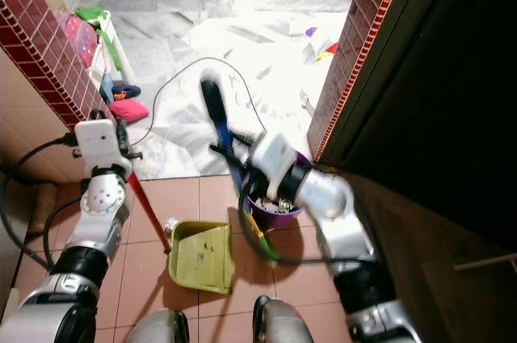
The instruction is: Sweep floor
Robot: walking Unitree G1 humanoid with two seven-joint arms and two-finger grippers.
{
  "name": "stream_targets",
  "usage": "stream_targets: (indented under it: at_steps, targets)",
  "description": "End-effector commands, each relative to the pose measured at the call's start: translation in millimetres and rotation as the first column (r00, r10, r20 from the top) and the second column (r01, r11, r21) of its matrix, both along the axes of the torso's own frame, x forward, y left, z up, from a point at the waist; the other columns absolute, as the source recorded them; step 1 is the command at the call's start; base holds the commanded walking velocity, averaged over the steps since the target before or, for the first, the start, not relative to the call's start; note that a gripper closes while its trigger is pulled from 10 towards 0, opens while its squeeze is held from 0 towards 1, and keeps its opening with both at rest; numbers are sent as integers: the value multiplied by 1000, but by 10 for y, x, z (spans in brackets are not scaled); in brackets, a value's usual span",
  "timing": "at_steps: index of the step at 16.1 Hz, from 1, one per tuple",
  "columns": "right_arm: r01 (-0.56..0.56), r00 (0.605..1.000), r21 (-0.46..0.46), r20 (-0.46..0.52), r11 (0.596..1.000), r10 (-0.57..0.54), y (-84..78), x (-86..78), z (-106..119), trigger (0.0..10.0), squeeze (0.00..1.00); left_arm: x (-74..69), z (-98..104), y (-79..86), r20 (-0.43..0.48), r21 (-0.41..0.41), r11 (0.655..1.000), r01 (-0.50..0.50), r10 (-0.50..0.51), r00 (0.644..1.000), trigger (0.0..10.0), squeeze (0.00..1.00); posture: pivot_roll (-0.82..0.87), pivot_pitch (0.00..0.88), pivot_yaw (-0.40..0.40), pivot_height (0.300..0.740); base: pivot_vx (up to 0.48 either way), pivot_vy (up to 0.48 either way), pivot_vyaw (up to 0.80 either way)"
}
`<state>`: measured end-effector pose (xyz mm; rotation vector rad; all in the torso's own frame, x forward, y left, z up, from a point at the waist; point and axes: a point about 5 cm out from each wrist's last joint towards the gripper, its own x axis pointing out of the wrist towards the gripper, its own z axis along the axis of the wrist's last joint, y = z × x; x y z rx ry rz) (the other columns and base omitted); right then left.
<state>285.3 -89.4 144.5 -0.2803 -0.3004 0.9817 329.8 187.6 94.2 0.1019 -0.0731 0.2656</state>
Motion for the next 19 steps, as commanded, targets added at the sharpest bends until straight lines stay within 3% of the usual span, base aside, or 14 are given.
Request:
stream_targets:
  at_steps: [1, 4, 9, 10, 14, 16, 17, 19]
  targets:
    - [-24, 996, -19, 82, 1000, 26, 20, -15, 87, 10000, 0, -61, -84, 64, -52, 75, 997, 11, -7, 999, 10000, 0, -106, 101, 15, 740, 0, 0, 0]
    - [-80, 994, -34, 74, 996, 82, 118, -65, -1, 10000, 0, -143, -130, 84, -66, 101, 994, 31, -25, 997, 10000, 0, -77, 122, 15, 740, 0, 0, 0]
    - [-148, 989, 94, 34, 985, 145, 550, -180, -26, 10000, 0, -121, -97, 96, -68, 107, 994, 25, -18, 998, 10000, 0, -66, 116, 19, 740, 0, 0, 0]
    - [-157, 987, 146, -9, 977, 160, 656, -239, -63, 10000, 0, -104, -74, 89, -66, 107, 994, 24, -17, 998, 10000, 0, -69, 110, 17, 740, 0, 0, 0]
    - [-146, 985, 213, -61, 966, 162, 756, -275, -64, 10000, 0, -62, -49, 74, -60, 103, 995, 18, -12, 998, 10000, 0, -77, 89, 5, 740, 0, 0, 0]
    - [-93, 981, 311, -134, 946, 141, 773, -211, 33, 10000, 0, -37, -41, 56, -56, 94, 995, 16, -10, 998, 10000, 0, -88, 74, -1, 740, 0, 0, 0]
    - [-104, 984, 304, -110, 947, 144, 766, -205, 74, 10000, 0, -30, -38, 48, -54, 92, 996, 17, -12, 998, 10000, 0, -95, 70, -1, 740, 0, 0, 0]
    - [-132, 991, 200, 29, 971, 129, 661, -190, 166, 10000, 0, -25, -37, 13, -51, 81, 996, 29, -25, 998, 10000, 0, -110, 67, -1, 740, 0, 0, 0]
